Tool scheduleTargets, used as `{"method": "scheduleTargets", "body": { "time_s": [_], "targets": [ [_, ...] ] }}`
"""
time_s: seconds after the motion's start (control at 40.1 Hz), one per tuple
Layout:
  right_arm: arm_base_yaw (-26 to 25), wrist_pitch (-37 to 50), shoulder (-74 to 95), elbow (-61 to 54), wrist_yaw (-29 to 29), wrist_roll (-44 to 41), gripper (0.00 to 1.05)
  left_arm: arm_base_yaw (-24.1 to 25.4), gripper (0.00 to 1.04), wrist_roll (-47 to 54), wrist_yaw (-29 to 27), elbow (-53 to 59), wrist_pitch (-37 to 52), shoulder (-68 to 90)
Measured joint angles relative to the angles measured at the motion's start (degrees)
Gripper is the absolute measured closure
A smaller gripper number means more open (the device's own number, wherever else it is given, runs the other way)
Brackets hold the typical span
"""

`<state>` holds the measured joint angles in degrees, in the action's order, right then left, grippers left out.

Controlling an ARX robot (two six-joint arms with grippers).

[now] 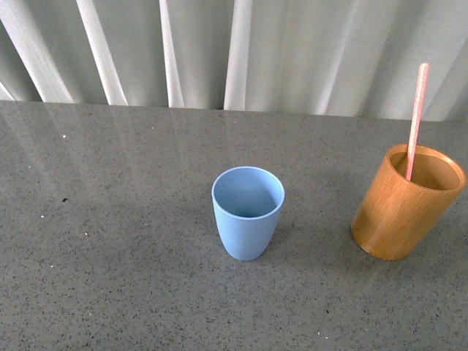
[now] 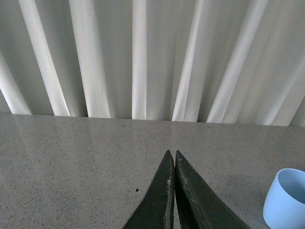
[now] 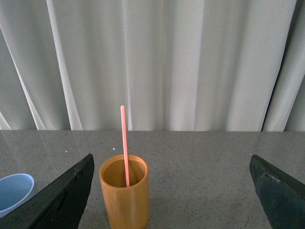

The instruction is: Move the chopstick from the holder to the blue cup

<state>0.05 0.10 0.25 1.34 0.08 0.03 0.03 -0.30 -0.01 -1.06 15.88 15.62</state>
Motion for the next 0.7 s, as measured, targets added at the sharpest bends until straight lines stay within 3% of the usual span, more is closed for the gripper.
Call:
{"method": "scheduleTargets", "body": {
  "time_s": [0.399,0.499,0.698],
  "targets": [
    [0.0,0.0,0.0,0.0,0.0,0.0,0.10,0.0,1.01,0.0,0.0,0.0,-6.4,-6.4],
    [0.0,0.0,0.0,0.0,0.0,0.0,0.10,0.0,1.01,0.0,0.0,0.0,-15.4,-13.8],
    [0.0,0.0,0.0,0.0,0.0,0.0,0.10,0.0,1.01,0.0,0.0,0.0,-15.8,-15.4]
  ]
}}
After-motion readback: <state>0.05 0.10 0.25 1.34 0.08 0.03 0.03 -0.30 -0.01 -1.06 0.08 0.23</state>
